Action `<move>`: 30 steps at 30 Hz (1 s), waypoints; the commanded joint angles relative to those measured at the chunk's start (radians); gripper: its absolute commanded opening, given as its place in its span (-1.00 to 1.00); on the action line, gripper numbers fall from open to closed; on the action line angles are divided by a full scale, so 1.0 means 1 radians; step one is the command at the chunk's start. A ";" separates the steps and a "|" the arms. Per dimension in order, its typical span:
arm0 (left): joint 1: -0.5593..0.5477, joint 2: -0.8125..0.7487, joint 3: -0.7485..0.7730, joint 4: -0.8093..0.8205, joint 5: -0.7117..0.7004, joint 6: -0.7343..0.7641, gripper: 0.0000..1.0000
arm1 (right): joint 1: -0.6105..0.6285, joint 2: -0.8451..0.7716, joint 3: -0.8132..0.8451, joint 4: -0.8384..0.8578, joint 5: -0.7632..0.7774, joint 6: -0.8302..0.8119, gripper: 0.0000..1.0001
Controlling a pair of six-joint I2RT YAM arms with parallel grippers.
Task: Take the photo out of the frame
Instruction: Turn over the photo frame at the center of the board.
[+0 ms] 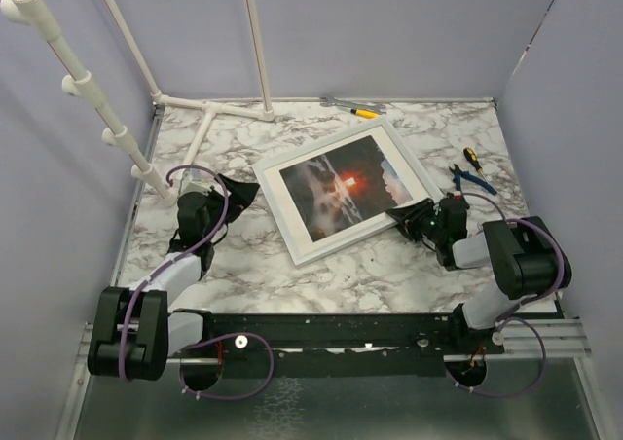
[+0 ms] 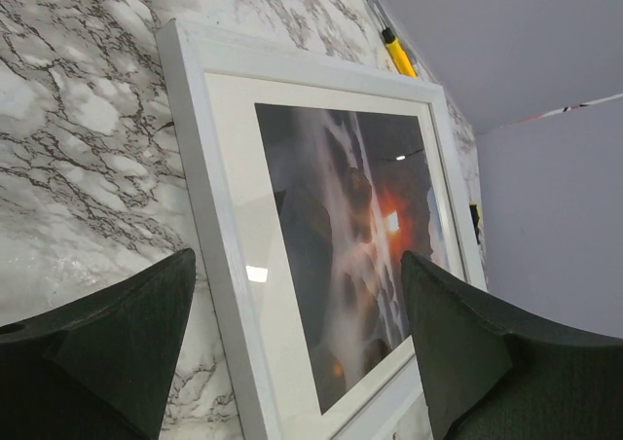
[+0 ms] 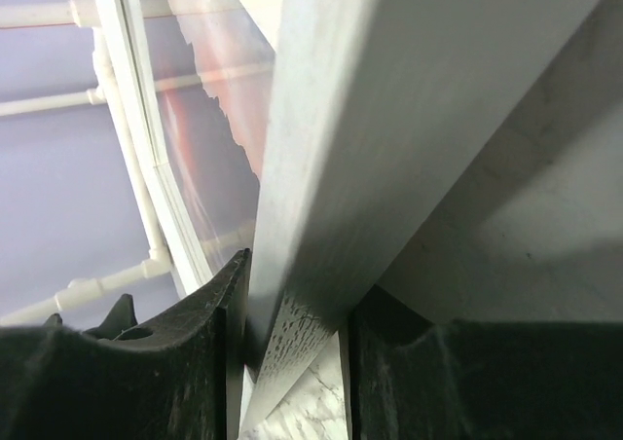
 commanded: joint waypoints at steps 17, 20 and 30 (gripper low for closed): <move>-0.069 0.320 0.342 -0.191 -0.143 0.159 0.70 | 0.002 -0.141 0.192 -0.640 0.261 -0.203 0.37; -0.095 0.384 0.419 -0.221 -0.182 0.236 0.69 | -0.004 -0.169 0.207 -0.699 0.281 -0.205 0.68; -0.141 0.627 0.751 -0.422 -0.318 0.511 0.64 | -0.007 -0.180 0.311 -0.894 0.351 -0.251 0.78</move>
